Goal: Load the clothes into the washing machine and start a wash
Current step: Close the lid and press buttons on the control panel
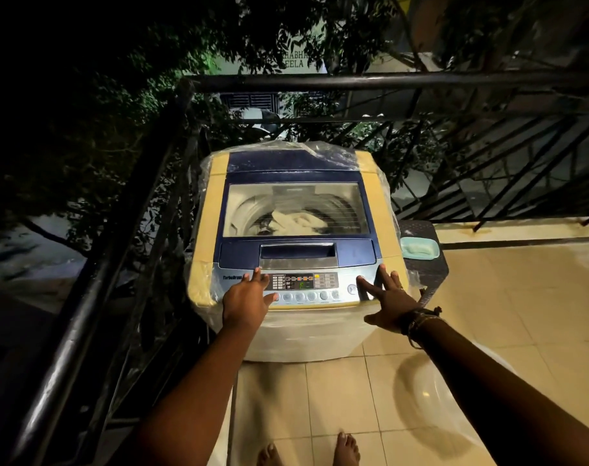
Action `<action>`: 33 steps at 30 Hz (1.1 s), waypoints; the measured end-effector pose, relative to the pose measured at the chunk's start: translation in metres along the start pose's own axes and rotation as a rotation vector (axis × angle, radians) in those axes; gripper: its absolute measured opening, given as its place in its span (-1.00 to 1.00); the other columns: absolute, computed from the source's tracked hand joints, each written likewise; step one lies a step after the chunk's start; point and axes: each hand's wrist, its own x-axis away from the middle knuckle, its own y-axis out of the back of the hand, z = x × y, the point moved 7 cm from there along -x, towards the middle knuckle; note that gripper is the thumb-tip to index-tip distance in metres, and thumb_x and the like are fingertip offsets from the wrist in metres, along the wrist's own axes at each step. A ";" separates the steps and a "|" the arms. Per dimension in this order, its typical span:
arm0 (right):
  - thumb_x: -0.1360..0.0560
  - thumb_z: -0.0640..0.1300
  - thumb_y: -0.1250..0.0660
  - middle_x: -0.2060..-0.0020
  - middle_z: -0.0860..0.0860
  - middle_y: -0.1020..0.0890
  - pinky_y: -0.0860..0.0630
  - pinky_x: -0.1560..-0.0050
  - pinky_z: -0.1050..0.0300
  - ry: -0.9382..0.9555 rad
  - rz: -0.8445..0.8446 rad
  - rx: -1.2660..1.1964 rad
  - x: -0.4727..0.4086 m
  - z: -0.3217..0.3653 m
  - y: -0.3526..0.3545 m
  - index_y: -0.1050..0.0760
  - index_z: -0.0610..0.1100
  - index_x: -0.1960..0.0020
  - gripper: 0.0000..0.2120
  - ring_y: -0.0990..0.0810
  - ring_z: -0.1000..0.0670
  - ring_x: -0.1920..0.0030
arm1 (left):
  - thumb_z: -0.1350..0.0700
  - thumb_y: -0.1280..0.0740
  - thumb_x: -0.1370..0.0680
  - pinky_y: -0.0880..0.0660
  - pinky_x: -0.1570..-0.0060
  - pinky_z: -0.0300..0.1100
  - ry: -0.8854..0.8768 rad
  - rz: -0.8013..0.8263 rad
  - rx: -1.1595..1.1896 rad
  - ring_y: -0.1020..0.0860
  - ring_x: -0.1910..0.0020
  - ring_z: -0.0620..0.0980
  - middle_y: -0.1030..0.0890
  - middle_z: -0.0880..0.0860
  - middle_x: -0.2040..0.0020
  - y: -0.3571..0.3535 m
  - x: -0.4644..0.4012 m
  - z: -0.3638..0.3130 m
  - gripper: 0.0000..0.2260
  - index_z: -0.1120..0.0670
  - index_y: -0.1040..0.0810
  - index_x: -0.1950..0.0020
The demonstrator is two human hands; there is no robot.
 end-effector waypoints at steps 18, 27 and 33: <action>-0.39 0.27 -0.44 -0.53 -0.17 0.43 -0.49 -0.31 -0.23 0.073 -0.037 0.206 0.011 0.012 0.001 0.46 0.33 -0.49 0.13 0.23 -0.37 -0.56 | 0.11 -0.58 -0.39 -0.59 -0.02 -0.05 0.323 -0.099 0.228 -0.64 -0.10 0.15 -0.70 0.09 -0.06 0.003 -0.015 0.001 -0.58 0.02 -0.63 -0.23; -0.30 0.28 -0.48 -0.50 -0.16 0.49 -0.29 -0.41 -0.39 0.038 -0.032 0.259 0.020 0.014 -0.016 0.46 0.33 -0.49 0.22 0.29 -0.39 -0.55 | 0.09 -0.59 -0.39 -0.62 -0.01 0.03 0.294 -0.050 0.130 -0.64 -0.11 0.17 -0.68 0.14 -0.08 0.013 -0.016 -0.009 -0.50 0.07 -0.53 -0.27; -0.35 0.19 -0.46 -0.52 -0.16 0.47 -0.18 -0.44 -0.41 -0.006 -0.004 0.272 0.025 0.018 -0.017 0.40 0.32 -0.52 0.14 0.31 -0.36 -0.55 | -0.12 -0.45 -0.50 -0.49 -0.23 -0.04 0.127 -0.078 0.101 -0.56 -0.26 0.14 -0.59 0.13 -0.30 0.006 -0.004 -0.004 -0.34 0.01 -0.32 -0.53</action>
